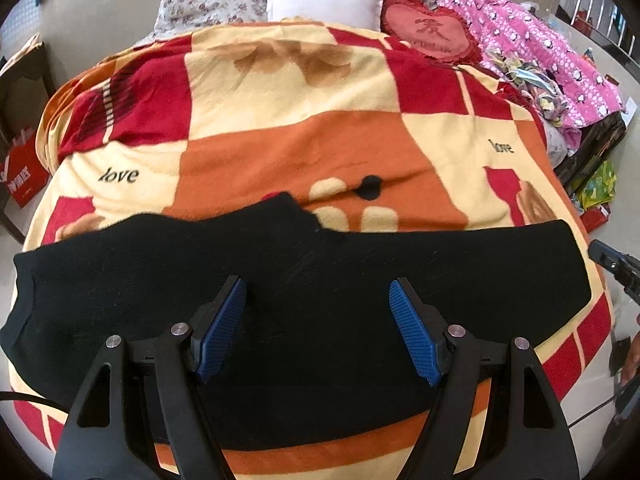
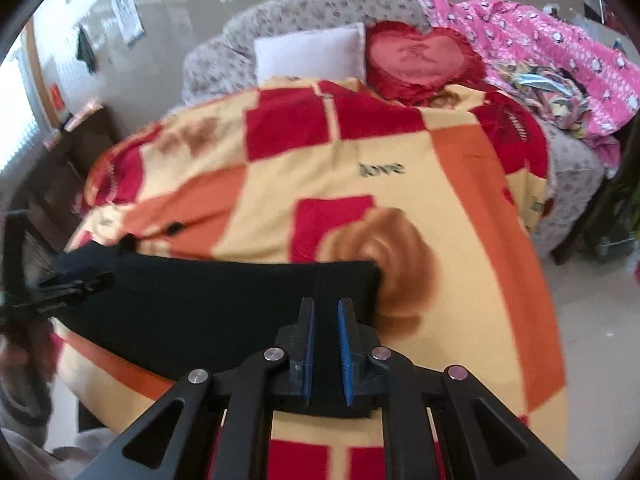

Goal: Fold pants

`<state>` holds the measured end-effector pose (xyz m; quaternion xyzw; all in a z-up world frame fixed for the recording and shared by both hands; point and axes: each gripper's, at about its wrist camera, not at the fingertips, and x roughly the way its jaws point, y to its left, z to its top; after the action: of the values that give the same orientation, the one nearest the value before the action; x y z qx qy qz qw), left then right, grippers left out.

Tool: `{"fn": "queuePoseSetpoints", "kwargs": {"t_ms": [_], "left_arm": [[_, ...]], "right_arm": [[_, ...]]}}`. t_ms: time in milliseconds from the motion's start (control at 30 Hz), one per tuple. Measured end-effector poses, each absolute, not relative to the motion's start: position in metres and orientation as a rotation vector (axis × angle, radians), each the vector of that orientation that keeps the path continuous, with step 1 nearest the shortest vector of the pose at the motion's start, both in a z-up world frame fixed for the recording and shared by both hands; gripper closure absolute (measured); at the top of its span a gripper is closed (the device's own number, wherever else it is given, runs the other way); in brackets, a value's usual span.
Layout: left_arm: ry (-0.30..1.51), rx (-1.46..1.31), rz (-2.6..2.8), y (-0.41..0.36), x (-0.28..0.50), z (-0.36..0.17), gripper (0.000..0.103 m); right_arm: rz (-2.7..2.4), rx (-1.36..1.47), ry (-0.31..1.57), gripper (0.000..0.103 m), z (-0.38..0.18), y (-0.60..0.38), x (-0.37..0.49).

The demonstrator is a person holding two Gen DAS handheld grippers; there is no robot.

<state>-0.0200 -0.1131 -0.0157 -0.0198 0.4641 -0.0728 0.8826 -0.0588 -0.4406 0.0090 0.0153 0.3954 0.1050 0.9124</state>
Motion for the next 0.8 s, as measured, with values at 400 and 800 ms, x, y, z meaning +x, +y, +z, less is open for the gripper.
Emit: {"fn": "queuePoseSetpoints", "kwargs": {"t_ms": [400, 800], "left_arm": [[0.963, 0.073, -0.141, -0.144, -0.014, -0.031, 0.028], [0.917, 0.073, -0.205, -0.163, -0.016, -0.009, 0.028]], "right_arm": [[0.132, -0.053, 0.884, 0.074, -0.032, -0.422, -0.04], [0.132, -0.039, 0.863, 0.069, -0.016, -0.432, -0.051]]}}
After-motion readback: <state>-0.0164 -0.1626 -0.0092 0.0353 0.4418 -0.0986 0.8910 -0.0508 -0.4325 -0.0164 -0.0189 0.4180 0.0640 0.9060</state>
